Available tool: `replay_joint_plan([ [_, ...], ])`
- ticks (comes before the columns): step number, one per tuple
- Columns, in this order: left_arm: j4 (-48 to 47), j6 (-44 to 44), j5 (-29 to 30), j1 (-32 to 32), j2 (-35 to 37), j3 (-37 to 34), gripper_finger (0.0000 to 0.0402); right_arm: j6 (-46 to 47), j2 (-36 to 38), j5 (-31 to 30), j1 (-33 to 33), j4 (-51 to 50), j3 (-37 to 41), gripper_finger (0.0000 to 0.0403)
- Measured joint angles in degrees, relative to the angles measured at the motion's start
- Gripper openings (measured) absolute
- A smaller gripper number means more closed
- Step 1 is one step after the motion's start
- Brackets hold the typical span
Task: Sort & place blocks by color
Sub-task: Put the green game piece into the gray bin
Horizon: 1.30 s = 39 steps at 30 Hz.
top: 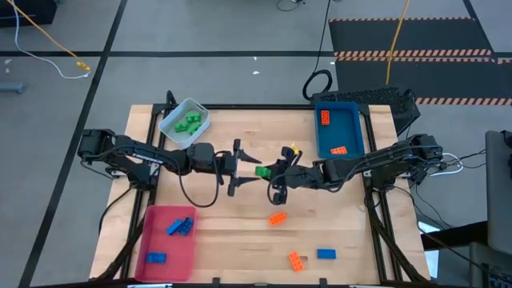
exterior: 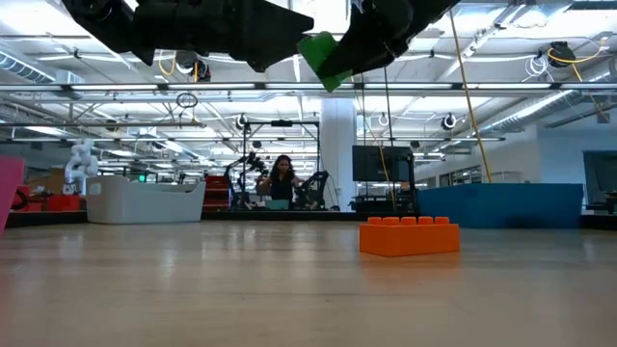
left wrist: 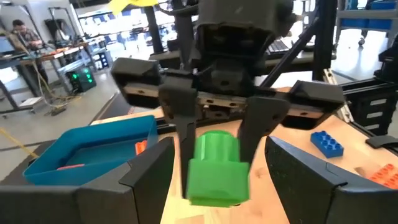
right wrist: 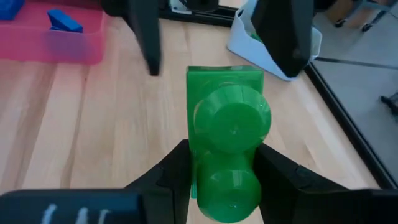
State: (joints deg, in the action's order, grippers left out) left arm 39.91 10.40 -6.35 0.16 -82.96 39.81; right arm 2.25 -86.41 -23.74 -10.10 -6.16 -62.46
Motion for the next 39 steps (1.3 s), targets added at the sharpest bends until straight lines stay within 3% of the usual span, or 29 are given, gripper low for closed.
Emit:
replay_joint_plan([
  [31, -2.46, -1.66, 3.15, -0.17, 0.00, -0.02, 0.0248, -2.56, -0.07, -0.01, 0.42, 4.62, 0.00, 0.0123],
  [35, -2.46, -3.04, 5.67, -0.28, 0.00, -0.02, 0.0219, -2.29, -0.07, -0.38, 0.45, 4.60, 0.00, 0.0123],
  [39, -2.48, -3.05, 5.77, -0.44, 0.00, -0.02, 0.0157, -1.10, -0.07, -0.19, 0.79, 4.60, 0.02, 0.0143],
])
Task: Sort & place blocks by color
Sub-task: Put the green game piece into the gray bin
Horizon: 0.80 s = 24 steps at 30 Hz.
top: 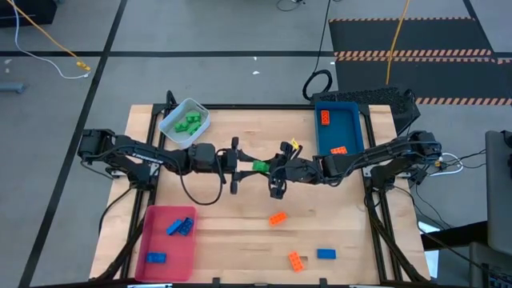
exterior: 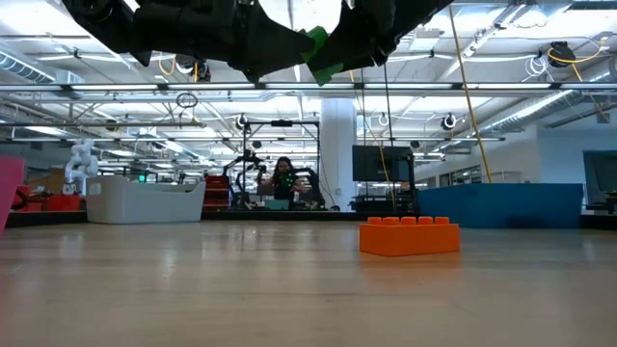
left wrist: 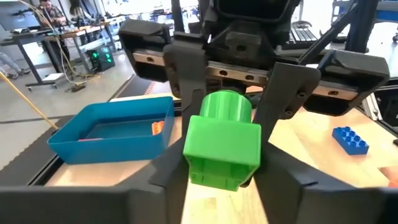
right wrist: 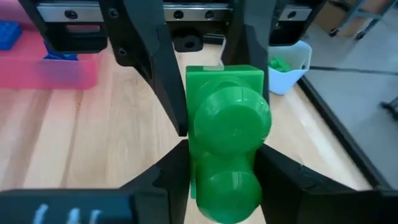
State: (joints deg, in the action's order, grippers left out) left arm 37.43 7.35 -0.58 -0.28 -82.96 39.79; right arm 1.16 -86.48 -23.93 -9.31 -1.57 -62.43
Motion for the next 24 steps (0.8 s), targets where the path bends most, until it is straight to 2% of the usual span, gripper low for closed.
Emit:
replay_joint_plan([
  [2, 0.39, -0.06, -0.02, -0.06, 0.00, 0.00, 0.0126, 0.94, 0.00, 0.10, 0.33, 0.06, 0.00, 0.0161],
  [6, 1.66, -0.24, 0.20, -0.13, 0.00, 0.00, 0.0124, 1.69, 0.00, 0.04, 0.77, 0.07, -0.01, 0.0178],
  [14, 1.73, -0.37, 0.18, -0.13, 0.00, 0.00, 0.0124, 1.27, 0.00, 0.03, 0.78, -0.61, 0.58, 0.0166],
  [20, -0.08, -0.37, 0.72, -0.13, -0.11, 0.00, 0.0135, 3.24, 0.15, -1.52, 1.04, 0.66, 5.49, 0.0165],
  [24, -4.20, -0.35, 5.14, -0.72, 0.09, 0.11, 0.0129, 3.53, 0.09, -1.47, 2.20, 3.60, 12.08, 0.0166],
])
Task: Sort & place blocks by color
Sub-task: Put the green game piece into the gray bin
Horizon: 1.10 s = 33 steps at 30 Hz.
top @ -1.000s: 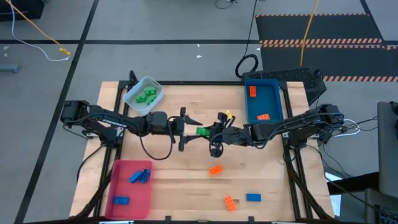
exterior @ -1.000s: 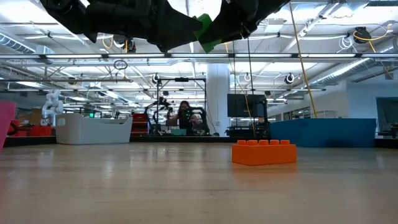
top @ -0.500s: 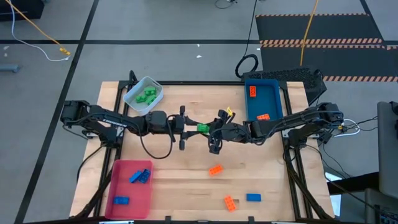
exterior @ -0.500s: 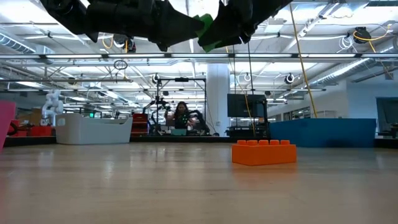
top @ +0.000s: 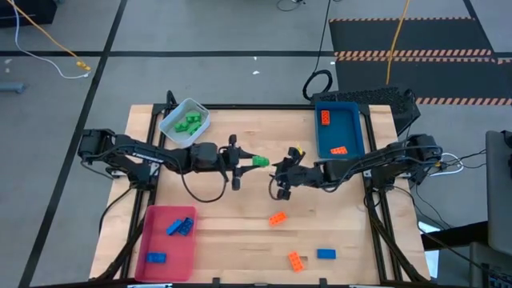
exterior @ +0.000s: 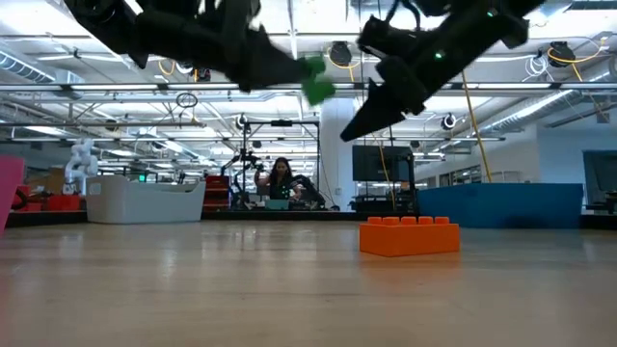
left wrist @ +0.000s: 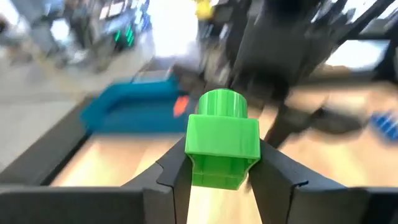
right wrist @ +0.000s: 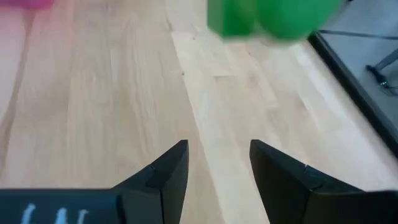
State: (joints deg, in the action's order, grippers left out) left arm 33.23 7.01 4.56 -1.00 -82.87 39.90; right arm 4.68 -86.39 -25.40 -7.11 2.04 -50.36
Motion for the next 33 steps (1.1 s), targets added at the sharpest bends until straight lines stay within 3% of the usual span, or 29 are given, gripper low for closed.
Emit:
replay_joint_plan([
  [10, -8.89, -5.08, 13.66, -3.26, 2.38, -0.02, 0.0131, 1.68, 9.13, -0.14, 2.35, 27.52, 21.21, 0.0166],
  [16, -16.83, -10.52, 23.22, -6.63, 6.53, -0.10, 0.0131, -5.27, 17.14, -0.05, 2.55, 37.88, 28.10, 0.0166],
  [25, -44.23, -25.58, 29.16, -16.89, 13.92, 3.51, 0.0132, -8.95, 23.43, 0.17, 1.70, 37.98, 32.19, 0.0167],
  [33, -58.69, -32.78, 30.05, -25.50, 14.58, 5.44, 0.0133, -7.01, 24.32, 0.18, 0.85, 38.22, 35.06, 0.0167],
])
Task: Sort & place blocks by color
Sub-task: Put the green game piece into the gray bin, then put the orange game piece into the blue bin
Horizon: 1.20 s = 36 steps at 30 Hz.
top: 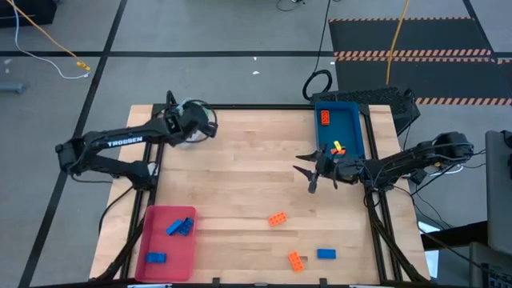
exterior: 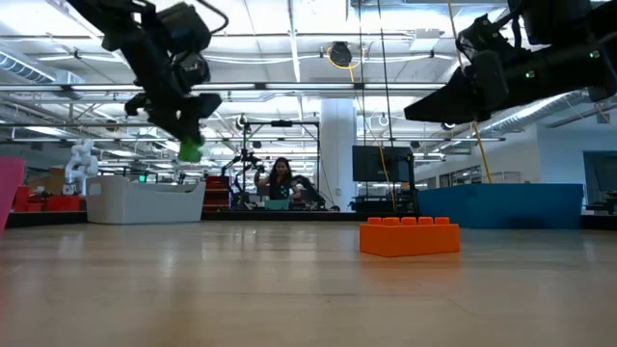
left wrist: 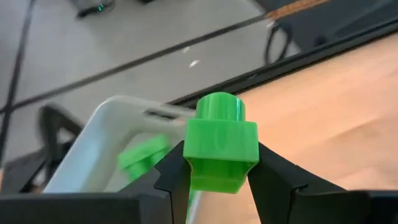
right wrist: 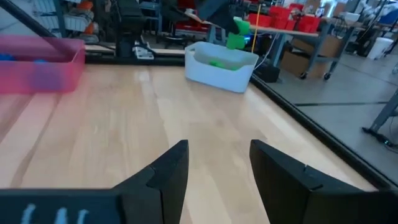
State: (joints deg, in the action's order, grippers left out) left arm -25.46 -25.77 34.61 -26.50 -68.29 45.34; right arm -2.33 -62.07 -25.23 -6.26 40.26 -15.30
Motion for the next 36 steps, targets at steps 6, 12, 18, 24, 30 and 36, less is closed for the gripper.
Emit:
replay_joint_plan([
  [6, -9.83, -3.53, -1.20, -4.20, -0.09, 0.00, 0.0133, -0.32, 0.07, 0.02, 0.00, 0.24, 0.03, 0.0167],
  [12, -14.09, -4.44, -1.21, -6.38, -0.09, 0.00, 0.0136, 0.09, 0.07, 1.51, -0.24, 0.27, 0.03, 0.0167],
  [18, -17.64, -5.06, -1.90, -7.68, -0.06, 0.00, 0.0192, -0.38, 0.07, 1.52, -0.22, 0.42, 0.03, 0.0167],
  [24, -19.45, -5.88, -2.23, -7.61, -0.06, 0.00, 0.0268, -1.81, 0.11, 1.53, -0.22, 1.78, -0.01, 0.0167],
  [30, -14.62, -2.06, -5.91, -6.48, 0.27, 0.00, 0.0314, -2.25, 0.77, 1.53, -0.22, 1.59, -0.04, 0.0167],
  [36, -2.18, 4.31, -12.68, -1.36, 1.96, -0.02, 0.0308, -0.24, 0.82, 1.52, -0.22, 1.09, -0.06, 0.0167],
])
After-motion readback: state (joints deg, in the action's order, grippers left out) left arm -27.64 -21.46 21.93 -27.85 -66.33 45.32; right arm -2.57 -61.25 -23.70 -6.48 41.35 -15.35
